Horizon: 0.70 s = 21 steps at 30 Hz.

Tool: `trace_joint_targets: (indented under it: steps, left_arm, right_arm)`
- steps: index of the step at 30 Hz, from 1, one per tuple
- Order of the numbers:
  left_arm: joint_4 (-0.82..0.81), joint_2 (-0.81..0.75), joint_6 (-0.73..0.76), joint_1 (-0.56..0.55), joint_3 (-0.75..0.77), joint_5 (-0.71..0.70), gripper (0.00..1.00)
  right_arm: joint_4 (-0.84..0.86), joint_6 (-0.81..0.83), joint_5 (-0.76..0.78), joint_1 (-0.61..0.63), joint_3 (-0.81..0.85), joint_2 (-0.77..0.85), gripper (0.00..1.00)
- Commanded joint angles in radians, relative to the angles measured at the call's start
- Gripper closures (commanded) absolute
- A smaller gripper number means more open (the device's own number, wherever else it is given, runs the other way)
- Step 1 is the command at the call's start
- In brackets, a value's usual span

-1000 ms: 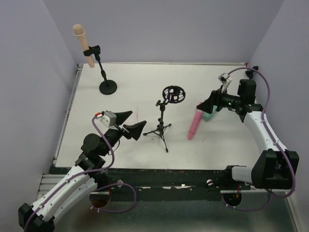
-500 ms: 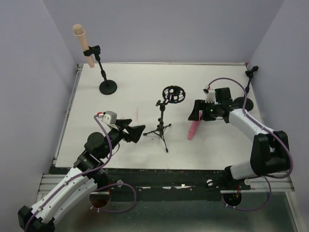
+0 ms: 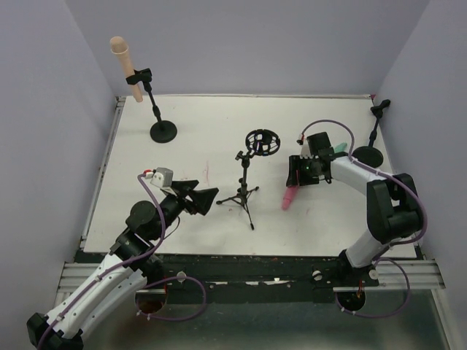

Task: Attach the microphones to the stand

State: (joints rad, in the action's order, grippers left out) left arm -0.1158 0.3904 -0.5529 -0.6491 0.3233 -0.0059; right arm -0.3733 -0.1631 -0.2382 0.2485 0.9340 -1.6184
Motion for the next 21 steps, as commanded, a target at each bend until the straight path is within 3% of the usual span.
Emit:
trace_joint_targets:
  steps: [1, 15, 17, 21]
  left_arm:
    - [0.060, -0.015, -0.027, -0.001, 0.026, -0.017, 0.02]
    - [0.114, -0.061, -0.053, -0.001, 0.097, 0.006, 0.02]
    - [0.114, -0.074, -0.062, -0.001, 0.097, 0.040, 0.02]
    - [0.113, -0.079, -0.062, -0.001, 0.135, 0.058, 0.02]
  right_arm:
    - [-0.035, 0.008, 0.065, 0.034, 0.065, -0.046, 0.37]
    - [-0.030, 0.008, 0.123, 0.064, 0.078, -0.146, 0.36]
    - [-0.032, 0.008, 0.100, 0.064, 0.081, -0.144, 0.41]
    - [-0.024, 0.005, 0.019, 0.063, 0.083, -0.078, 0.60]
